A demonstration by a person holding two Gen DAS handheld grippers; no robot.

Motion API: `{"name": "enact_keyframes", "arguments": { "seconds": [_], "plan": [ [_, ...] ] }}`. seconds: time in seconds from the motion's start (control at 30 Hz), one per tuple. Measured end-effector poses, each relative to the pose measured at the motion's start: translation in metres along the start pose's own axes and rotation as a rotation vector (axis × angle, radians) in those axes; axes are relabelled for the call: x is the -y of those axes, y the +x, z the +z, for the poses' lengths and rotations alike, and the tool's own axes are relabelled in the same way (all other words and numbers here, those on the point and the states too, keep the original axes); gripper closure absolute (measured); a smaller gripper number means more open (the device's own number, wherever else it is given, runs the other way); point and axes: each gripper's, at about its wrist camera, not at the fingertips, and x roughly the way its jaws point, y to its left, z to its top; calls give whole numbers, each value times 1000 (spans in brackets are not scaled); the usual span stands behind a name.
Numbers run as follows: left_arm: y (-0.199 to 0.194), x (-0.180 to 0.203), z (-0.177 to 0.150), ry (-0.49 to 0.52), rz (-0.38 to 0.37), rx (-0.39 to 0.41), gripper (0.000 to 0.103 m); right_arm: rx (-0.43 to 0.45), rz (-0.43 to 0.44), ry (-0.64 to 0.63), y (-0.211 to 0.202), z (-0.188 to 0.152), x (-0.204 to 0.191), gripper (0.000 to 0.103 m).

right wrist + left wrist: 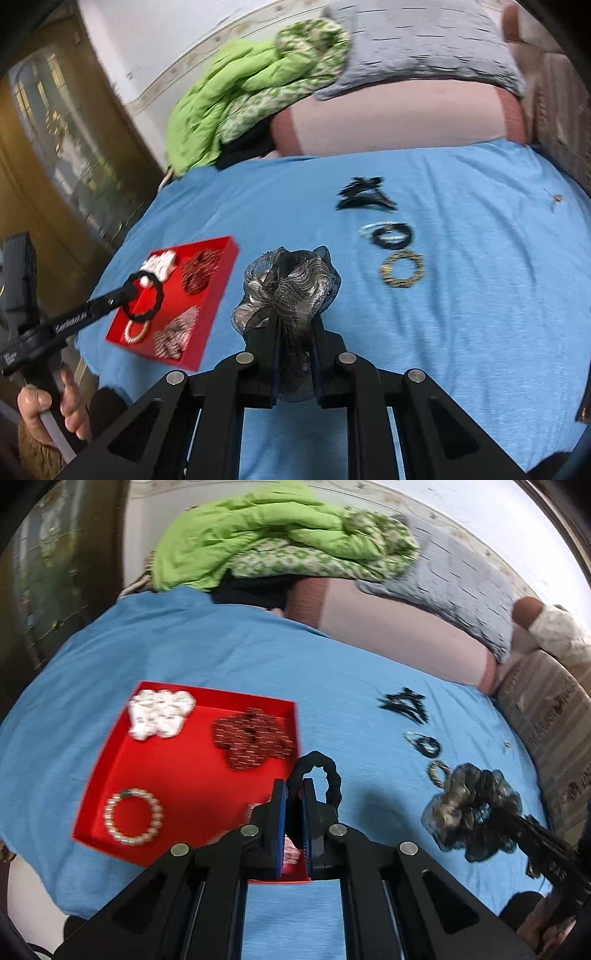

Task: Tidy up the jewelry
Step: 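Carry the black hair tie and sheer scrunchie over the red tray with both tools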

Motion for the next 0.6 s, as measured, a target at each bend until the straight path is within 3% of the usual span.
{"name": "enact_keyframes", "arguments": {
  "seconds": [0.6],
  "plan": [
    [3,-97,5,-151,70,14,96,-105,91,-189,65,15,-107,88]
  ]
}}
